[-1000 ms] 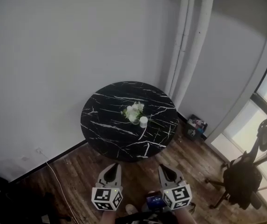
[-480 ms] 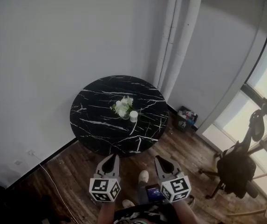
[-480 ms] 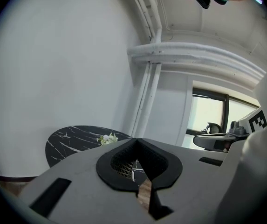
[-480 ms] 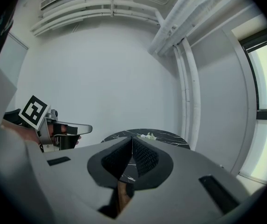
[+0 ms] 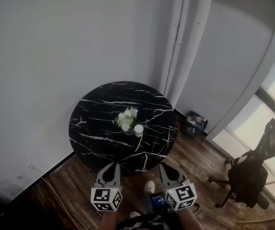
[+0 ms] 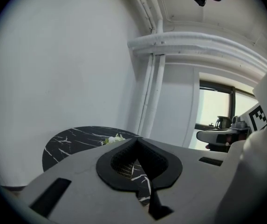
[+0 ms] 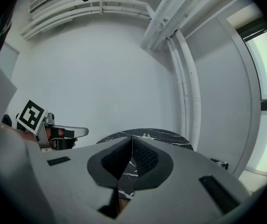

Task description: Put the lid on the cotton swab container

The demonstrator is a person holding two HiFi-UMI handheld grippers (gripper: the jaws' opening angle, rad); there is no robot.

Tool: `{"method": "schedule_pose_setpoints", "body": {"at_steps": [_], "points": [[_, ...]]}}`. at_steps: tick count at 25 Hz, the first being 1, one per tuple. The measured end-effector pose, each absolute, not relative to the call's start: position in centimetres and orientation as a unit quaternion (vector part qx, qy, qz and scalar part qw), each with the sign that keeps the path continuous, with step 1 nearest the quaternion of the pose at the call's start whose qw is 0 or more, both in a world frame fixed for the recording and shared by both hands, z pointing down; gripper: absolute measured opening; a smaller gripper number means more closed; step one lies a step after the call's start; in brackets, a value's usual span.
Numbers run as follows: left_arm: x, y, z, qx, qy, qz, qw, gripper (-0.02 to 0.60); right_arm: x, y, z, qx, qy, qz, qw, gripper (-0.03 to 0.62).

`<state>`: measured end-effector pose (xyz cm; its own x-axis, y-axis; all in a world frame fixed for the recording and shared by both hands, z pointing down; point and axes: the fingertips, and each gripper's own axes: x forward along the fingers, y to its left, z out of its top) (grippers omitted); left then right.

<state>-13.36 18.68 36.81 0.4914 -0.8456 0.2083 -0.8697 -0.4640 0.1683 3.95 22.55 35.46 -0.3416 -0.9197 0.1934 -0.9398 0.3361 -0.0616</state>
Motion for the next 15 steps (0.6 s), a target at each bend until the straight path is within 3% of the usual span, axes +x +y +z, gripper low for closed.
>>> {"method": "schedule_pose_setpoints", "body": {"at_steps": [15], "points": [[-10.4, 5.0, 38.2, 0.831, -0.530, 0.078, 0.147, 0.014, 7.0, 6.8, 37.0, 0.531, -0.836, 0.107, 0.091, 0.018]]}}
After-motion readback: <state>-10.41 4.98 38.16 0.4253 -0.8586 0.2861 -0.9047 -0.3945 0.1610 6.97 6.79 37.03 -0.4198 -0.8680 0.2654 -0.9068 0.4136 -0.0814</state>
